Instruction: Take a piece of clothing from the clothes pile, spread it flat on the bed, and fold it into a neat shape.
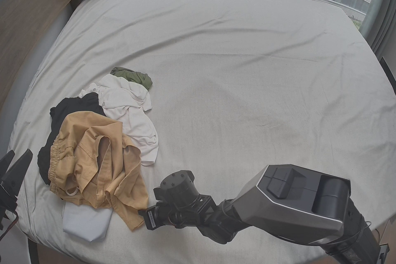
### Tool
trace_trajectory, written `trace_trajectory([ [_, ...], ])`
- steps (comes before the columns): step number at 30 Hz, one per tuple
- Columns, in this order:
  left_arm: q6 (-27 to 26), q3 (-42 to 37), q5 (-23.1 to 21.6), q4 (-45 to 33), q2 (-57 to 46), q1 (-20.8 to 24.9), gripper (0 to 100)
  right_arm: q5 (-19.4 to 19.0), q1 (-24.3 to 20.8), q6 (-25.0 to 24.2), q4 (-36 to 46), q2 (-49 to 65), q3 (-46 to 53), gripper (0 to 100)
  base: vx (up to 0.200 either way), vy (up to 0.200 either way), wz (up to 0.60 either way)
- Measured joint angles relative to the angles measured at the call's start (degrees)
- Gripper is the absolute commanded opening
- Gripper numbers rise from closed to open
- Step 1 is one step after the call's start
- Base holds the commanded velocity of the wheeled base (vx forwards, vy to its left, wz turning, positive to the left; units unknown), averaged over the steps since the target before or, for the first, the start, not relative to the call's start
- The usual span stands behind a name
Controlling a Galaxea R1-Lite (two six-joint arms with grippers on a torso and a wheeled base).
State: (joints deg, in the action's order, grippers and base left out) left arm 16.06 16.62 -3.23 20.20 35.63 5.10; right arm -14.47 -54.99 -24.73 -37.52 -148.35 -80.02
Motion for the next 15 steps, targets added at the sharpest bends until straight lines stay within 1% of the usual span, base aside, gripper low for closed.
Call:
trace_trajectory([
  [6,-0.02,0.11,0.0,0.05,0.0,0.0,100,0.35,0.98,0.05,-0.16,1.18,2.34,0,0.0,0.0,0.0],
  [15,-0.07,0.22,-0.11,0.1,0.0,0.09,100,1.04,3.62,0.49,-0.27,5.66,9.29,0,0.0,0.0,0.0],
])
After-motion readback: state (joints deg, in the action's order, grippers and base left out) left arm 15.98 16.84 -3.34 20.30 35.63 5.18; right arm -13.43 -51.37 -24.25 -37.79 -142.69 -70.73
